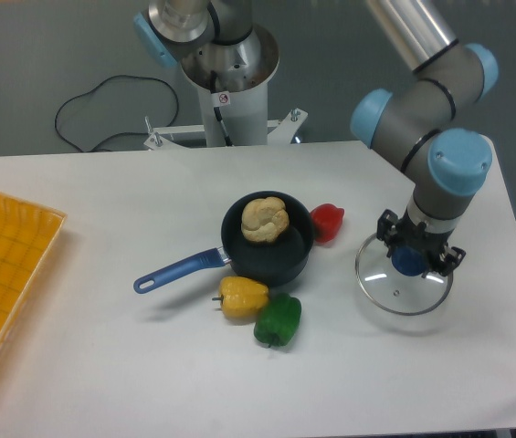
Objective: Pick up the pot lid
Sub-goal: 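Lift the glass lid by its knob up off the table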
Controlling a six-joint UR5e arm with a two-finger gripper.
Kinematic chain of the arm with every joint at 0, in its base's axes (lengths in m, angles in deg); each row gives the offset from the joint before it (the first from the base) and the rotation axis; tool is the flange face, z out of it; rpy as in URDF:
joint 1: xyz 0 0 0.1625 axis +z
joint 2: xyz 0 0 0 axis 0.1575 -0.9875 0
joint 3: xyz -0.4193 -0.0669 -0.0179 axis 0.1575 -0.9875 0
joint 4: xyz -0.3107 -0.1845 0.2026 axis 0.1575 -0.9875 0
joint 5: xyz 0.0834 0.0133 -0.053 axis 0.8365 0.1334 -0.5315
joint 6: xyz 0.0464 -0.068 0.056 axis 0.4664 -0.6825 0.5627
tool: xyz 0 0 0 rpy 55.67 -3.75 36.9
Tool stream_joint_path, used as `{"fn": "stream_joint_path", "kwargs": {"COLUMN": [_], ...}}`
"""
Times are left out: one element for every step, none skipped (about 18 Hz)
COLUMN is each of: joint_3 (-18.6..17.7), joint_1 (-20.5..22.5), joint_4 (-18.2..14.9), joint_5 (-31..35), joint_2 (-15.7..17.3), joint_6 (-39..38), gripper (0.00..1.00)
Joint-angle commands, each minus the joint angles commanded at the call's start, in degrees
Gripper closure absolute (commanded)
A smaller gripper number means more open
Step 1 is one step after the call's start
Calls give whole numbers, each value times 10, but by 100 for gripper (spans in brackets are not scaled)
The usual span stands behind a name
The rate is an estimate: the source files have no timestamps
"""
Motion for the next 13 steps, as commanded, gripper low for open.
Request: {"fn": "stream_joint_path", "kwargs": {"joint_3": [1,2,5,8,11,14,15,15,15,16,16,16,16], "joint_1": [0,-1,-1,-1,-1,-1,-2,-2,-2,-2,-2,-3,-3], "joint_4": [-9,-18,-26,-31,-33,-34,-34,-34,-34,-34,-34,-34,-34], "joint_5": [1,1,1,1,2,2,2,5,8,10,10,10,10], "joint_2": [6,12,16,17,18,18,19,19,19,19,19,18,18], "joint_6": [0,0,0,0,0,1,0,0,1,1,1,3,2], "gripper": [42,42,42,42,42,42,42,42,42,42,42,42,42]}}
